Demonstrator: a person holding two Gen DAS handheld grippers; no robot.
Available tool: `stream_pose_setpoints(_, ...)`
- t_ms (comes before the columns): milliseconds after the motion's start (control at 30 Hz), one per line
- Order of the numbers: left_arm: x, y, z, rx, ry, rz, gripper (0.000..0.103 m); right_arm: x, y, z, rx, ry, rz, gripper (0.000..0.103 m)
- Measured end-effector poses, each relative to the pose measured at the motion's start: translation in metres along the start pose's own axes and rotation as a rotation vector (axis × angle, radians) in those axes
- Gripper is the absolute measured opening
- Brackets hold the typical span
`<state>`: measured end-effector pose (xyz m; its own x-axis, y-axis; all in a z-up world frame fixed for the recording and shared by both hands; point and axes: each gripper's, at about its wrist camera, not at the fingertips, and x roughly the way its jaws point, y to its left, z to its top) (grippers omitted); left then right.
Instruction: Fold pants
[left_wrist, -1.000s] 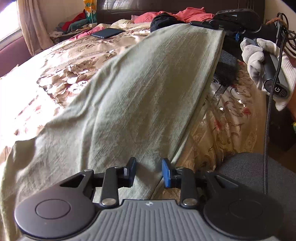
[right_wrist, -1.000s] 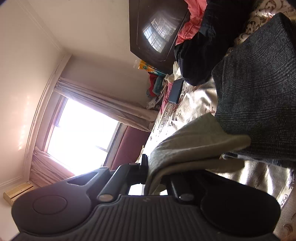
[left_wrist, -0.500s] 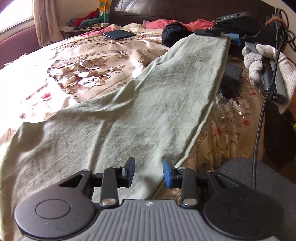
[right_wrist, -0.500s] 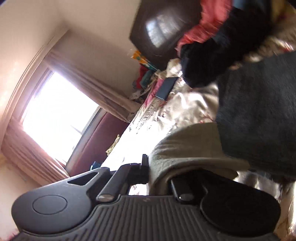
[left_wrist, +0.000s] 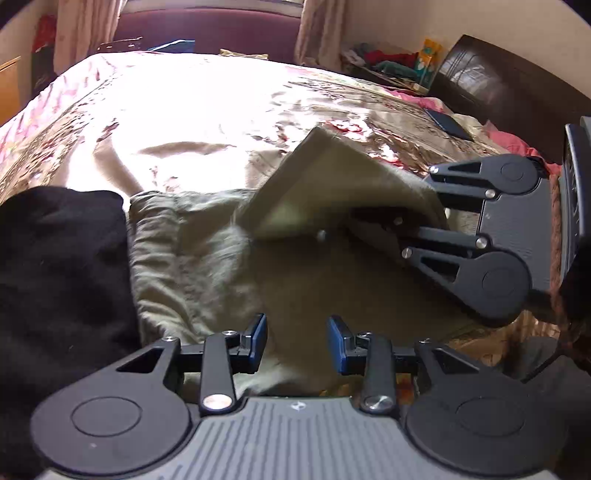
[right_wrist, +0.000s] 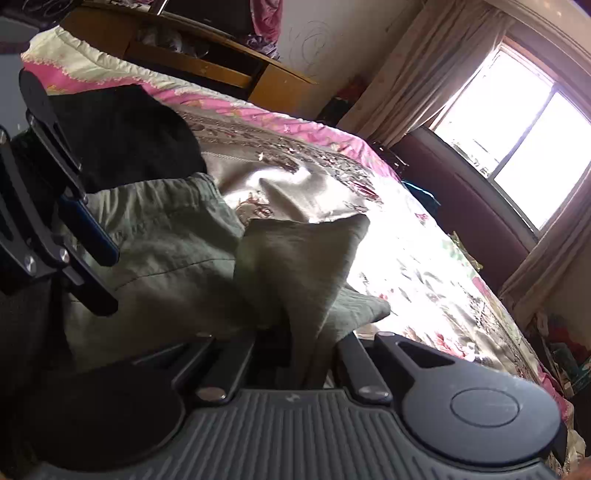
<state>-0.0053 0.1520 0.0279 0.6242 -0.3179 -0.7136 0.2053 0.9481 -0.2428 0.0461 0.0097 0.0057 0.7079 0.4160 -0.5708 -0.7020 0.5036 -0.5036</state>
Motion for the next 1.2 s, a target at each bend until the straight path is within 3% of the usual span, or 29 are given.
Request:
stream_pose_setpoints(33,-0.001,0.005,-0.007,-0.034,0.003,0.022,0.048,0.006,0.008,0.002,0.007,0.024,0.022,0.003)
stream_pose_setpoints(200,0.003,0.016,-0.020,-0.090,-0.008,-0.050,0.049,0.016,0.028,-0.001,-0.007,0.102,0.026,0.006)
stream_pose_setpoints(300,-0.003,0.021,-0.021,-0.093,-0.043,-0.078,0.049,0.018,0.031,0.003,-0.024,0.115,0.003,0.014)
stream_pose_setpoints(367,-0.006,0.024,-0.022,-0.099,-0.064,-0.073,0.049,0.019,0.035,0.009,-0.048,0.099,-0.007,0.037)
stream_pose_setpoints(400,-0.008,0.025,-0.023,-0.099,-0.071,-0.068,0.049,0.021,0.038,0.013,-0.061,0.088,-0.002,0.041)
stream_pose_setpoints(500,-0.010,0.027,-0.026,-0.116,-0.083,-0.071,0.049,0.025,0.046,0.019,-0.094,0.063,0.015,0.030)
stream_pose_setpoints(533,-0.012,0.027,-0.027,-0.116,-0.089,-0.070,0.049,0.026,0.046,0.021,-0.086,0.061,0.018,0.013)
stream_pose_setpoints(567,-0.013,0.027,-0.028,-0.115,-0.095,-0.070,0.049,0.026,0.043,0.023,-0.054,0.062,0.022,0.005)
stream_pose_setpoints(667,-0.016,0.028,-0.029,-0.118,-0.106,-0.084,0.050,0.021,0.015,0.032,0.148,0.067,0.051,0.003)
stream_pose_setpoints(733,-0.017,0.030,-0.030,-0.117,-0.110,-0.092,0.050,0.019,-0.014,0.038,0.340,0.074,0.065,0.002)
stream_pose_setpoints(800,-0.020,0.033,-0.030,-0.119,-0.117,-0.090,0.050,0.016,-0.054,0.041,0.624,0.053,0.084,0.002)
stream_pose_setpoints(867,-0.024,0.037,-0.031,-0.130,-0.125,-0.090,0.050,0.012,-0.075,0.046,0.756,-0.007,0.102,0.003)
stream_pose_setpoints(900,-0.025,0.038,-0.032,-0.135,-0.127,-0.089,0.050,0.010,-0.074,0.050,0.746,-0.031,0.095,0.003)
stream_pose_setpoints(967,-0.029,0.042,-0.034,-0.145,-0.124,-0.081,0.050,0.012,-0.049,0.067,0.600,-0.059,0.094,0.003)
stream_pose_setpoints(1133,-0.036,0.046,-0.042,-0.151,-0.106,-0.058,0.051,0.046,0.038,0.073,0.245,0.020,0.192,0.008)
stream_pose_setpoints(1200,-0.036,0.042,-0.046,-0.113,-0.073,-0.028,0.051,0.053,0.056,0.069,0.176,0.065,0.225,0.023)
